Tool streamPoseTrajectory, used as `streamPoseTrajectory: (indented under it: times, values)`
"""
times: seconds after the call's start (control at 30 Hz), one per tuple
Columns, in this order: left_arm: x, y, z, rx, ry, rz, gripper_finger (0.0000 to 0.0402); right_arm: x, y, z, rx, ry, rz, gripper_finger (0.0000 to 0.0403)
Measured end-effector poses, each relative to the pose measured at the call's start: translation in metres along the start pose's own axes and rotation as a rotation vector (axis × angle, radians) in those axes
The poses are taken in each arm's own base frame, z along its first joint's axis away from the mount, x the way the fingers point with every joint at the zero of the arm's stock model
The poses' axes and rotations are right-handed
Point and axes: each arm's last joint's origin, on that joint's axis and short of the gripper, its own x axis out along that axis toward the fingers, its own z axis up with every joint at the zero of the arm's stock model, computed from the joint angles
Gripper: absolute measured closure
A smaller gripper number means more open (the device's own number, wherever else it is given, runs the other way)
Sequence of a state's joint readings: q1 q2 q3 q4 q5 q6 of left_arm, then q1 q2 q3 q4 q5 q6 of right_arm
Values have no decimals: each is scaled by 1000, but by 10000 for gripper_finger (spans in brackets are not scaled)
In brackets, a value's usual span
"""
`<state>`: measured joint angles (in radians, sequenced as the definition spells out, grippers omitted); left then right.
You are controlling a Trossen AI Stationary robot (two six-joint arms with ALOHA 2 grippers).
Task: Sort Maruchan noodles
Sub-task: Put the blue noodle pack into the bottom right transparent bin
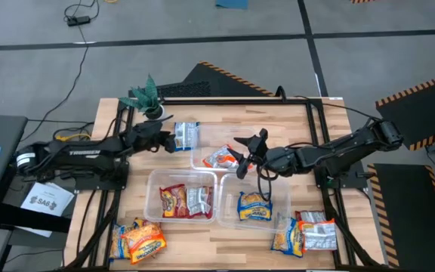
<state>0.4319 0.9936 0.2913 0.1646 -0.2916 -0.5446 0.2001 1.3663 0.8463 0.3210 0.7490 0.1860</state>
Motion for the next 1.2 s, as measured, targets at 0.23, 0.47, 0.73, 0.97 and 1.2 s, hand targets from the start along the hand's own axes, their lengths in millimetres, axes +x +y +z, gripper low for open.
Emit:
streamPoseTrajectory:
  times: [0.23,0.47,0.73,0.97,1.2]
  values:
    - [18,4,-7,-29,32,46,265,0,0,-1,-5,6,5,163]
    - [31,11,-12,-52,55,97,265,0,0,-1,-5,6,6,163]
    - [47,12,-21,-57,65,102,265,0,0,0,-4,6,8,163]
    - [57,10,-24,-67,65,89,265,0,0,-1,-5,6,8,163]
    - [57,10,-24,-7,72,81,314,0,0,-1,-10,12,12,163]
